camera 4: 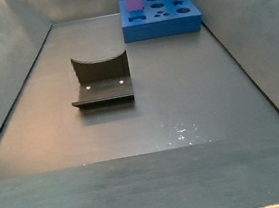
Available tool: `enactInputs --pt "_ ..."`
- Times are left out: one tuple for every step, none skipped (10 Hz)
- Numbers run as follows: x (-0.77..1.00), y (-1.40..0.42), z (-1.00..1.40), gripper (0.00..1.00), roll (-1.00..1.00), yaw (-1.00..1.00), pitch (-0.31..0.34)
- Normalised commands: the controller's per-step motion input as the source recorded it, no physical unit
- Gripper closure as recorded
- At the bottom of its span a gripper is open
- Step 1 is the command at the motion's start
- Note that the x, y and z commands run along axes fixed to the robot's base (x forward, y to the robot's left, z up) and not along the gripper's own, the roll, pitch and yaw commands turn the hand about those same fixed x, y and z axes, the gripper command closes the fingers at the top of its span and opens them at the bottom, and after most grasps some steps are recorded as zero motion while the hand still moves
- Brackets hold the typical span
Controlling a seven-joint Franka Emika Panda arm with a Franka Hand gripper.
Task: Pick up the 3 prong object. Move up. Place the 3 prong object on the fixture. Regrasp the 3 prong object. Move to above the board. Insert the 3 prong object.
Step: Insert the 3 prong object.
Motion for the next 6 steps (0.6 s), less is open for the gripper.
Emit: enactInputs --pt "-0.04 0.06 -0.79 1.00 -0.12 -0.47 -0.044" --pt "-0.13 0.04 -0.78 1.00 -0.08 -0.49 -0.066" --pt "0.00 0.00 -0.12 1.00 -0.07 -0.19 0.000" --pt "0.02 0.00 -0.04 1.00 -0.08 -0.04 0.000" --pt "-0.11 0.01 -0.50 1.00 -0.31 -0.34 -0.081" --pt "-0.01 0.04 -0.37 1.00 -0.37 -0.19 -0.066"
